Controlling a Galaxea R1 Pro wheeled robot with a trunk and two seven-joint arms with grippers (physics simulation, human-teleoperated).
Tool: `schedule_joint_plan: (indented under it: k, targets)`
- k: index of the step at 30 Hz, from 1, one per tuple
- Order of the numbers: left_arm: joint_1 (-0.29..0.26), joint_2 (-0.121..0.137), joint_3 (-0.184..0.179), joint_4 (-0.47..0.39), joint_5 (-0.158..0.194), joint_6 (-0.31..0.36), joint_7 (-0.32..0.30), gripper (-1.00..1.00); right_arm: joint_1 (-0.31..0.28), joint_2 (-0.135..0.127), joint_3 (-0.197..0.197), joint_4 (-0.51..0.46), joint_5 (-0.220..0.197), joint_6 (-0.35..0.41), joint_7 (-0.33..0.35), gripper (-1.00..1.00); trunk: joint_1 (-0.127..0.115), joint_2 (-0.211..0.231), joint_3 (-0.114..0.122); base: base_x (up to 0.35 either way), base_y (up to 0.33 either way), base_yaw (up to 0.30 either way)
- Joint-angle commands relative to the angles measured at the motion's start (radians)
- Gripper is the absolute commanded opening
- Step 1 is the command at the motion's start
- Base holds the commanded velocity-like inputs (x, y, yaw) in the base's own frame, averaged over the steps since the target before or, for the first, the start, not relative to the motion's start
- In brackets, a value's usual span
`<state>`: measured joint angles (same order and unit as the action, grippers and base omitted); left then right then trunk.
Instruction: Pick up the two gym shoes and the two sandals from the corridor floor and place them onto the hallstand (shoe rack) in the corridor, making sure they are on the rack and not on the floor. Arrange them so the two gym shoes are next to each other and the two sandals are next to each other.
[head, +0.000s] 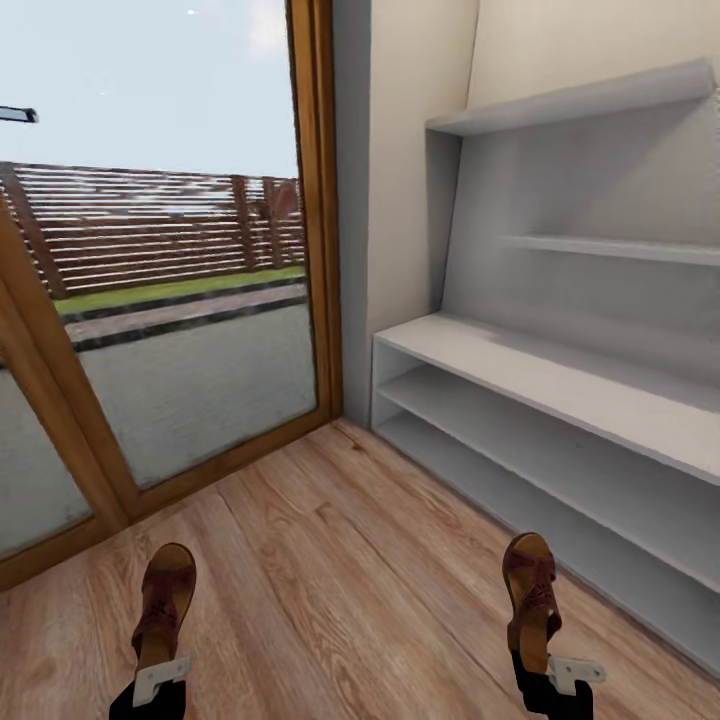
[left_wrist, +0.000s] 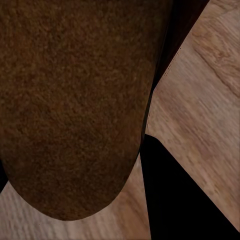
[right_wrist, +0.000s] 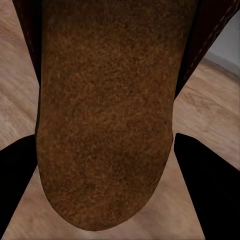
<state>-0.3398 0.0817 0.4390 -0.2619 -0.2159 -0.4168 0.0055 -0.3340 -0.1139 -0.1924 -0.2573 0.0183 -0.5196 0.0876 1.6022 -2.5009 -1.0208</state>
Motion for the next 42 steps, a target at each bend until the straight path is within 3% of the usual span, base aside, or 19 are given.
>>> schedule_joint_plan:
  k: [1,12,42]
  targets:
    - [-0.001,0.000,0.007,0.001,-0.014,-0.003,0.001,-1.00,-0.001,0.000,-0.009,0.001,0.002,-0.003,0.009,-1.00,0.000,0.000,0.000,0.176,0.296,-0.234]
    - [-0.001,0.000,0.007,0.001,-0.014,-0.003,0.001,-1.00,-0.001,0.000,-0.009,0.001,0.002,-0.003,0.009,-1.00,0.000,0.000,0.007,0.142,0.249,-0.234]
    - [-0.001,0.001,0.006,0.003,-0.013,-0.003,-0.009,-1.00,0.000,0.000,-0.009,0.001,0.001,-0.002,0.009,-1.00,0.000,0.000,0.027,0.003,0.005,-0.235]
